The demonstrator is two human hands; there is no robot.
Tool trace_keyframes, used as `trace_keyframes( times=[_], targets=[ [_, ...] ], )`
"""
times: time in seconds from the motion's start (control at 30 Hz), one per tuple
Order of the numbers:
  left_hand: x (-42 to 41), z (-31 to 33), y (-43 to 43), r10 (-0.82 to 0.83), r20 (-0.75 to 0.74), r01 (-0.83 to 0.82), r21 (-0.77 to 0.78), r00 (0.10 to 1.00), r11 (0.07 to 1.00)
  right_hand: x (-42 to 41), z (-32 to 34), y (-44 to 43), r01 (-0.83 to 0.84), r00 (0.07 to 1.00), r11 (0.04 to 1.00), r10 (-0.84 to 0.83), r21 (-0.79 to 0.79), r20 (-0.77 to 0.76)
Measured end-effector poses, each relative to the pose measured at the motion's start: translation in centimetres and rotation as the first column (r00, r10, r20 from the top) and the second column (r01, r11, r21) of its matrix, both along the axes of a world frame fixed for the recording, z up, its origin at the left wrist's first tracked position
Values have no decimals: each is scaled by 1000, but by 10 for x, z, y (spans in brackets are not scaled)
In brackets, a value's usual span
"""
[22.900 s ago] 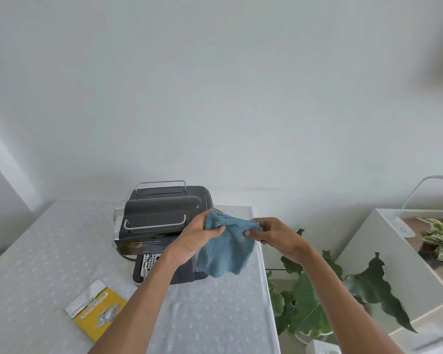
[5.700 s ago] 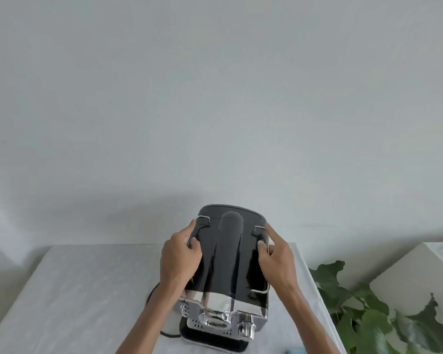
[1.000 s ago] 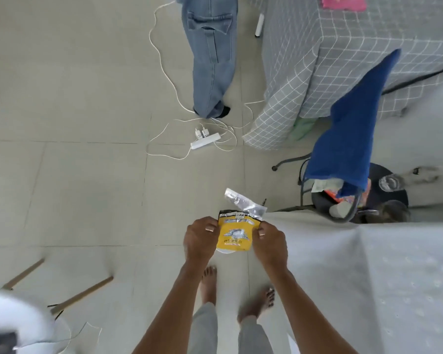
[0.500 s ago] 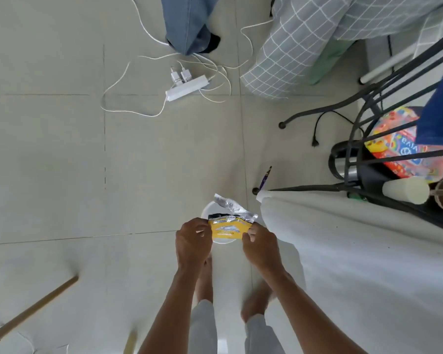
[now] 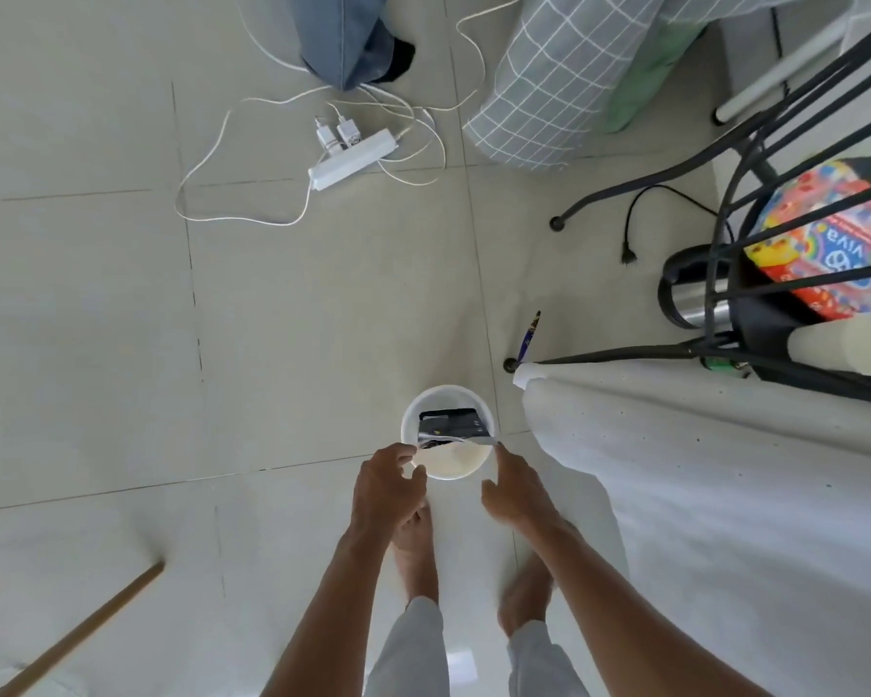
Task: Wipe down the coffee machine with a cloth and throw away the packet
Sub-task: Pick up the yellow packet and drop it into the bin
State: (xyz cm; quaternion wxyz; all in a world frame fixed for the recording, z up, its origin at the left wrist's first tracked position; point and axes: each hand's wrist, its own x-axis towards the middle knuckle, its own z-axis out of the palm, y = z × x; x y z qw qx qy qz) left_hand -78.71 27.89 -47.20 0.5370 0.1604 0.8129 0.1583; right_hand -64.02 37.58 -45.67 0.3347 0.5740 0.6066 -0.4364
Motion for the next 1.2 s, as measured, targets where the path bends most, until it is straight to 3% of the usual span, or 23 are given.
trace_keyframes(
  times=[0.27, 0.53, 0.73, 0.87, 0.97, 1.1, 1.2],
  targets=[
    [-9, 55, -2, -190, -117, 187, -41, 975, 982, 4, 54, 0, -55, 998, 997, 56, 51, -20],
    [5, 227, -24, -462, -224, 476, 9, 858, 880, 21, 215, -27, -35, 992, 971, 62, 237, -109],
    [17, 323, -41, -573, -402, 650, 74, 714, 757, 43, 330, -66, -63, 984, 922, 121, 381, -132],
    [34, 368, -32, -633, -511, 758, 59, 582, 649, 80, 387, -84, 17, 983, 843, 83, 537, -162],
    [62, 402, -28, -664, -593, 840, 41, 456, 541, 128, 422, -99, 91, 988, 737, 17, 670, -152],
    [114, 437, -41, -688, -695, 947, -32, 208, 318, 206, 456, -136, 162, 987, 629, -114, 760, -115],
    [162, 463, -61, -665, -707, 954, 45, 241, 297, 265, 473, -175, 224, 966, 582, -239, 782, -98]
  ],
)
